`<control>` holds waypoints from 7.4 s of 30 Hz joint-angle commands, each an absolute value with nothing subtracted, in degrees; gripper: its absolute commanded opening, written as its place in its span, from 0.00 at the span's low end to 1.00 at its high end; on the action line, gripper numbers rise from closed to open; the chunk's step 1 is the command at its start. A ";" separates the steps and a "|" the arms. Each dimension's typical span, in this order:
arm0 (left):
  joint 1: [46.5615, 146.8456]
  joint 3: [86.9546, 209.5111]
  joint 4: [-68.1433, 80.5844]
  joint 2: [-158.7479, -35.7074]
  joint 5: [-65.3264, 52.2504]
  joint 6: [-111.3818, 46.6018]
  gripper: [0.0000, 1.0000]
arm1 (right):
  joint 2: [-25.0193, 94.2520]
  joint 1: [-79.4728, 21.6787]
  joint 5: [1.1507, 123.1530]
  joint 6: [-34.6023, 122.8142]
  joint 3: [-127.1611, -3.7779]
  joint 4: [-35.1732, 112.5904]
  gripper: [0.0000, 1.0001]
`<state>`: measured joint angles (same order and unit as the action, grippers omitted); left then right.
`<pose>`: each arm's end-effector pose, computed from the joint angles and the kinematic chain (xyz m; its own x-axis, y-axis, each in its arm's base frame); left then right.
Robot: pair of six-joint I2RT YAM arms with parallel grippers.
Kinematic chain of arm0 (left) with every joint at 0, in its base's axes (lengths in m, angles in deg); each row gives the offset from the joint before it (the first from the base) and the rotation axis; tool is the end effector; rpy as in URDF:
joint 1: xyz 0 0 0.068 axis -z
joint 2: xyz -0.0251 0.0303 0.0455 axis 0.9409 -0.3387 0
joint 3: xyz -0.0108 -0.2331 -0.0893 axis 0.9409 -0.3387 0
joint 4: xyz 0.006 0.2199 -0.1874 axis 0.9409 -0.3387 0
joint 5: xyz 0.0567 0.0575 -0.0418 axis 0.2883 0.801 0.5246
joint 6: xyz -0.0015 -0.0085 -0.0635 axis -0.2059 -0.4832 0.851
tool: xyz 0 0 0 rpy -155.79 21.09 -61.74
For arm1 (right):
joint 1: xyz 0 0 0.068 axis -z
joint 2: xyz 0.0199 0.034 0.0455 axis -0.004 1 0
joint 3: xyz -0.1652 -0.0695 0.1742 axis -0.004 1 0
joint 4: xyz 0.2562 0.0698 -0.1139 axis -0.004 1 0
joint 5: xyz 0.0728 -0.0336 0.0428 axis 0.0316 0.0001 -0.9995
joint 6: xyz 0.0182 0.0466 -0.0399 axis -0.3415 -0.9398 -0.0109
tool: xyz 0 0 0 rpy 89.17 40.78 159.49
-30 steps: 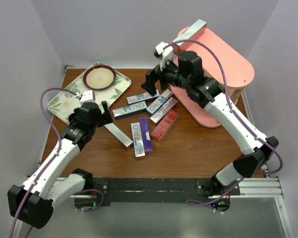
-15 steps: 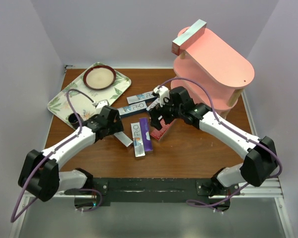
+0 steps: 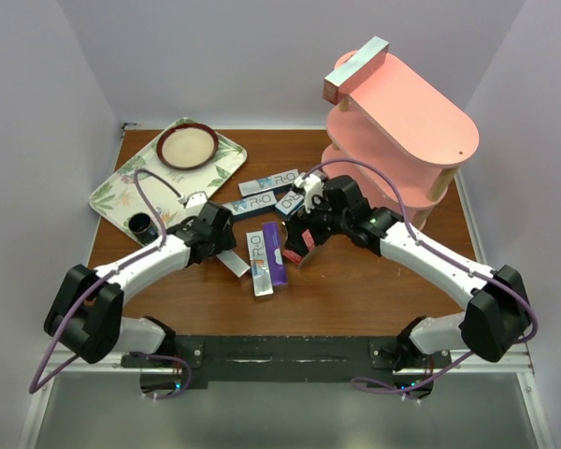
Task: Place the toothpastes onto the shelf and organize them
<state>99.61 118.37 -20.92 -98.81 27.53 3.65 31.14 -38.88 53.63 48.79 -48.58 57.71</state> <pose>0.2592 -0.1212 0.1383 -0.6923 -0.3732 -0.6176 -0.3867 0.9145 -0.1191 0.2571 0.2268 0.2408 -0.5110 -0.3695 -0.7761 -0.7566 0.6219 0.2021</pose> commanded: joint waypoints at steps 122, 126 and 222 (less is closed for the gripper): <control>100.00 117.38 -10.03 -51.35 44.17 -21.47 1.00 | 9.79 -61.29 112.67 30.79 -60.74 68.87 0.40; 100.00 117.20 -9.95 -51.09 44.17 -21.82 1.00 | 10.40 -61.29 120.58 32.63 -66.02 73.34 0.42; 92.53 115.97 -10.12 -49.51 34.24 -19.45 1.00 | 21.21 -19.55 87.11 -20.44 -50.30 19.39 0.73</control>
